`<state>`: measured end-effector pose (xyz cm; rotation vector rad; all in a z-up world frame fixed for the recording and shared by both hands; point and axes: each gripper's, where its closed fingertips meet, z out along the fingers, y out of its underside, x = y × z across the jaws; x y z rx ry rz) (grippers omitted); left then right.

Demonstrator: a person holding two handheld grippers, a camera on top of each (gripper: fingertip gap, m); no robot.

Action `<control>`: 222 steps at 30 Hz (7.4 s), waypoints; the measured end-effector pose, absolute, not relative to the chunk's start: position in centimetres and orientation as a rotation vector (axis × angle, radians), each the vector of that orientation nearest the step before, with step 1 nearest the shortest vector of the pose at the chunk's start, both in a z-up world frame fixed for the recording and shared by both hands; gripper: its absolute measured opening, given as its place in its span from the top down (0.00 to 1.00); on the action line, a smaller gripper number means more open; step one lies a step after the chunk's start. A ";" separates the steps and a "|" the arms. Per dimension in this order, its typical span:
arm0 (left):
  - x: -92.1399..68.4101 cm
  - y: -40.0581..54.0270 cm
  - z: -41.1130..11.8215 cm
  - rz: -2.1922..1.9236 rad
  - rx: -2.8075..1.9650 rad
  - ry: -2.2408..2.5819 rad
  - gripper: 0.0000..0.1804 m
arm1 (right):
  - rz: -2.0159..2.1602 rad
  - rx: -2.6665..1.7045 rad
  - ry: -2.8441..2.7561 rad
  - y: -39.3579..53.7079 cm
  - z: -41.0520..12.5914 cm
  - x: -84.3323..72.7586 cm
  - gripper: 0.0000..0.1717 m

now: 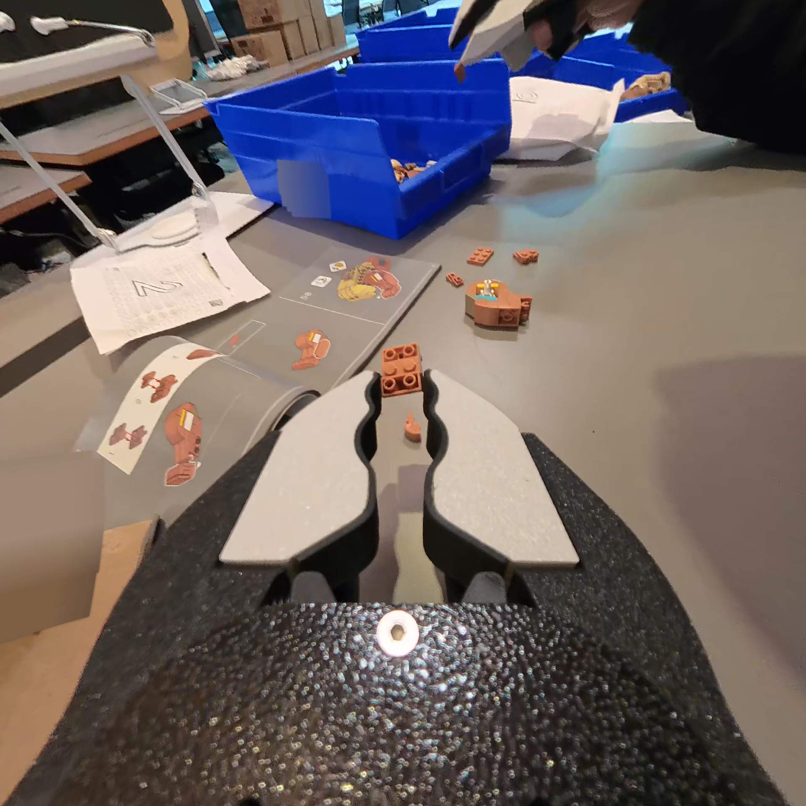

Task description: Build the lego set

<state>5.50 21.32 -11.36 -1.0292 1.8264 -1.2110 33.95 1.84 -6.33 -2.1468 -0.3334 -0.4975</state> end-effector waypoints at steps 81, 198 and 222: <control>6.8 20.0 -9.5 -1.554 -1.178 1.692 0.90 | -0.163 -2.162 -0.563 3.3 -13.0 25.0 0.91; 2.3 13.2 -17.3 -0.966 -0.853 2.400 0.90 | 0.063 -2.269 -0.790 13.0 -17.2 3.0 0.93; 2.2 13.4 -17.4 -0.985 -0.887 2.402 0.90 | 0.151 -2.334 -0.685 12.2 -17.8 3.4 0.94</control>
